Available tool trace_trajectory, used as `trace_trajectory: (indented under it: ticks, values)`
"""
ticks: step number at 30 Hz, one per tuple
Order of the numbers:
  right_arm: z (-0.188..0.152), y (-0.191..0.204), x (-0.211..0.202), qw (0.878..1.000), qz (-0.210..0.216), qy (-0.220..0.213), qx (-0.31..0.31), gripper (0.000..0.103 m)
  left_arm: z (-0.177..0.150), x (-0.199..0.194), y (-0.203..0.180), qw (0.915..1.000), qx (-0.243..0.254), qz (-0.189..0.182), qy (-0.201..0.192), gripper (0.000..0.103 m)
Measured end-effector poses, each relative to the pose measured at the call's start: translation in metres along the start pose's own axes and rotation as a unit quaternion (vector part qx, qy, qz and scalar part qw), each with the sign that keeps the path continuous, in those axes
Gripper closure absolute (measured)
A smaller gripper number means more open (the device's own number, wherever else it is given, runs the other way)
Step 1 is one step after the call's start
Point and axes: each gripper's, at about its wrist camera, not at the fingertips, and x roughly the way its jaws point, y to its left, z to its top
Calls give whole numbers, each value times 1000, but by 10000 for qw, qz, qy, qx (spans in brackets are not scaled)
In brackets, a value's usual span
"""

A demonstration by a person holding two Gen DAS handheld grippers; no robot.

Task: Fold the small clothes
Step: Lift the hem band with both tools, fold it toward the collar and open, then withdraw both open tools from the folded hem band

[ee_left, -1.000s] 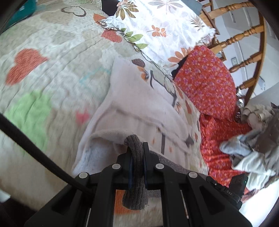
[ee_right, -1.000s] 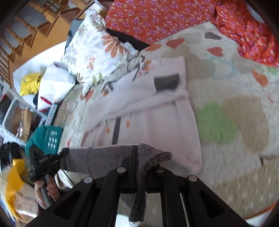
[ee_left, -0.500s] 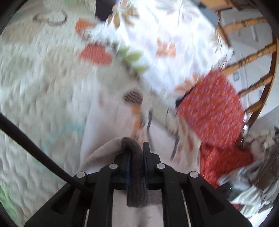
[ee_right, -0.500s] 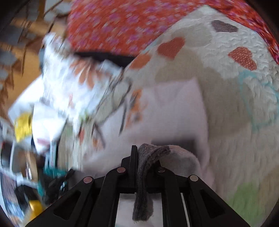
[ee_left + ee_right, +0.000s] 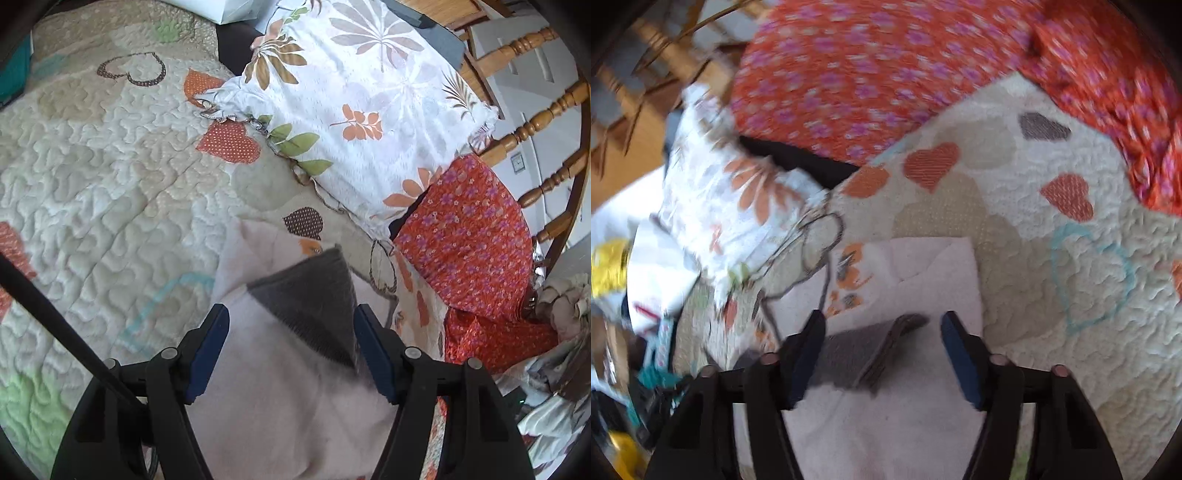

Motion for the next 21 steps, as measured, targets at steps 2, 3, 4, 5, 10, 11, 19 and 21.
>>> trace_trajectory:
  ticks: [2, 3, 4, 5, 10, 11, 19, 21]
  values:
    - [-17, 19, -5, 9986, 96, 209, -480, 52, -9, -3, -8, 9995, 308, 21, 94, 35]
    - [-28, 27, -4, 9966, 143, 398, -710, 57, -15, -3, -14, 9986, 489, 25, 182, 35]
    - [-42, 36, 0, 9934, 142, 668, -923, 64, -22, 0, -21, 9969, 725, 17, 315, 35]
    - [-54, 42, 5, 9899, 80, 909, -1086, 68, -29, 3, -28, 9948, 921, -8, 435, 35]
    - [-77, 59, 46, 9685, -784, 1363, -1930, 75, -51, 49, -63, 9773, 1873, 151, 982, 35]
    - [-72, 58, 55, 9659, -972, 1339, -1991, 75, -50, 65, -68, 9734, 2008, 301, 1059, 35]
    - [-2, 34, 85, 9831, -1136, 146, -1428, 59, -1, 104, -33, 9957, 595, 450, 548, 34]
    - [6, 20, 90, 9850, -1259, 27, -1177, 53, 5, 100, -28, 9969, 422, 492, 435, 34]
